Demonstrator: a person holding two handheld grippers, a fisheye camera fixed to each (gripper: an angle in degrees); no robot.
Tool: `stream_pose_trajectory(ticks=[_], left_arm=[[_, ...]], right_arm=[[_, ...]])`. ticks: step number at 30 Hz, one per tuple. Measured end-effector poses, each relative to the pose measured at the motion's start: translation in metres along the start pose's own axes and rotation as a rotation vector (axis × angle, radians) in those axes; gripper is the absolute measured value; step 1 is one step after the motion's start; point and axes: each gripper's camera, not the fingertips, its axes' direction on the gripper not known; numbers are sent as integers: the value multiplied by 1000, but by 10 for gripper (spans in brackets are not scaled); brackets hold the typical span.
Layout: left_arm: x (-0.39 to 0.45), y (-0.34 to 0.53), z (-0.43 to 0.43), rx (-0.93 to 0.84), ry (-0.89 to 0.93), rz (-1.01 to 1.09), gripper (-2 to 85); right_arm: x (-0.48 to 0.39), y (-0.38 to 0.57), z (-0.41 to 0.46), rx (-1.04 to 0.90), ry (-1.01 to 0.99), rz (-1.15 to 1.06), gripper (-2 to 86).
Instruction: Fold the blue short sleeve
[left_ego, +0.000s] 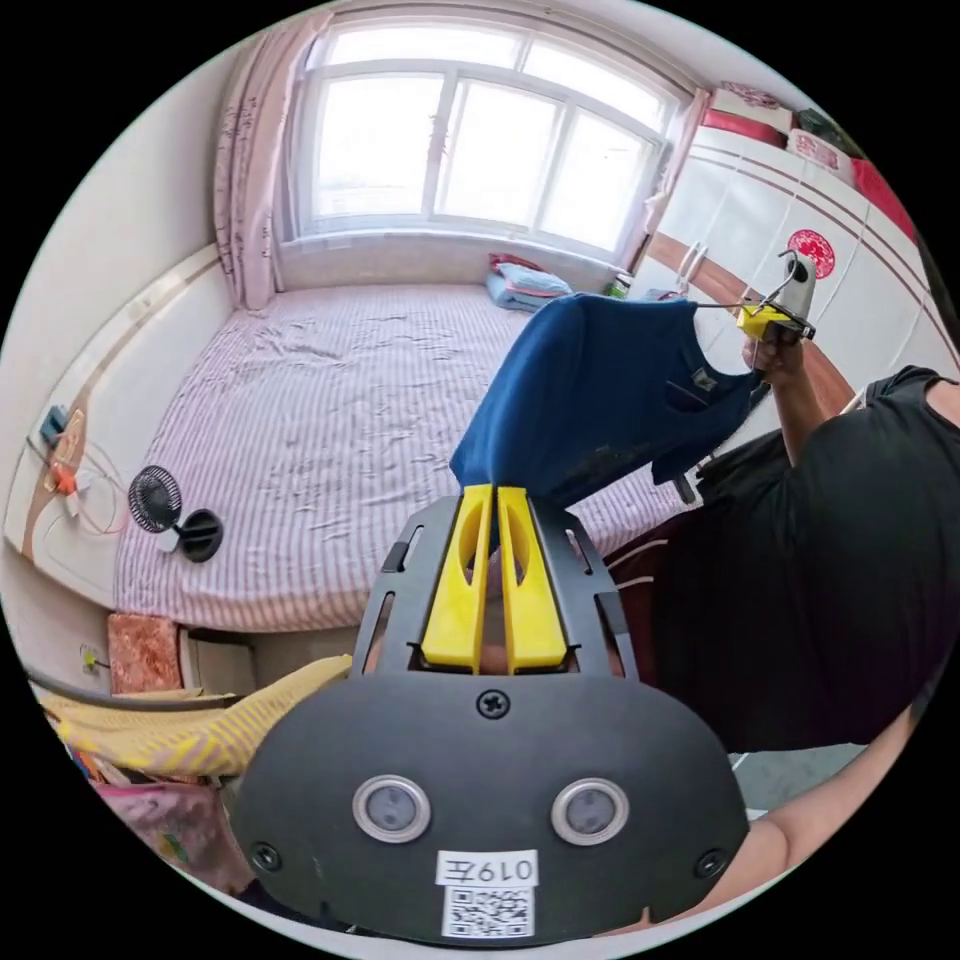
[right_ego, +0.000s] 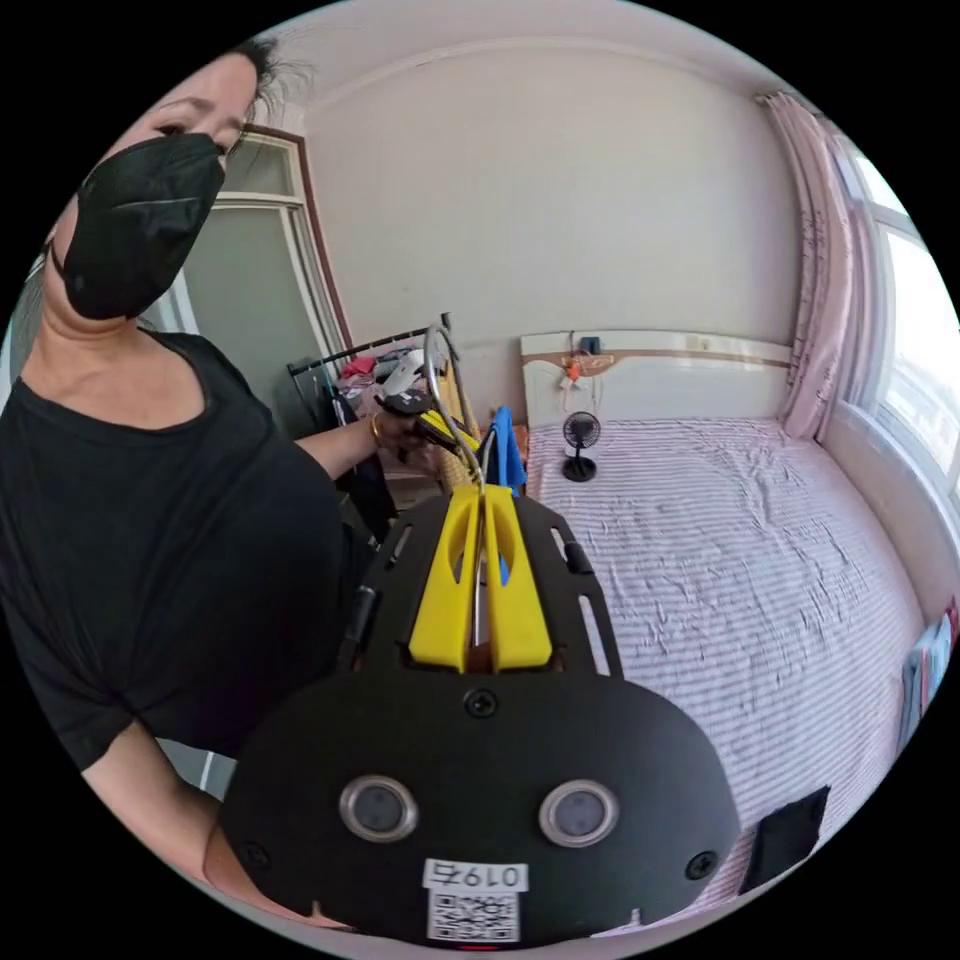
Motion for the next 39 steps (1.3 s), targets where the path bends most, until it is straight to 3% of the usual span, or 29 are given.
stream_pose_trajectory(ticks=[3,8,15,22,25,32,35,39], left_arm=[[62,-45,79,-72,97,87,11],[160,-91,182,-180,138,212,10],[272,-115,260,-216,368,365,9],[316,-151,302,-80,444,446,9],[308,-168,395,-116,474,371,10],[275,-187,732,-290,493,99,11],[266,-181,863,-346,434,-11,10],[283,-169,980,-402,323,-81,9]], right_arm=[[24,72,0,8,89,125,-10],[49,134,23,-2,60,179,-10],[93,121,93,-74,-98,155,-10],[244,89,169,-24,-189,382,-9],[337,97,252,-139,-69,389,-9],[620,182,510,-301,62,567,-9],[707,215,621,-328,134,646,-8],[755,230,736,-414,224,674,-7]])
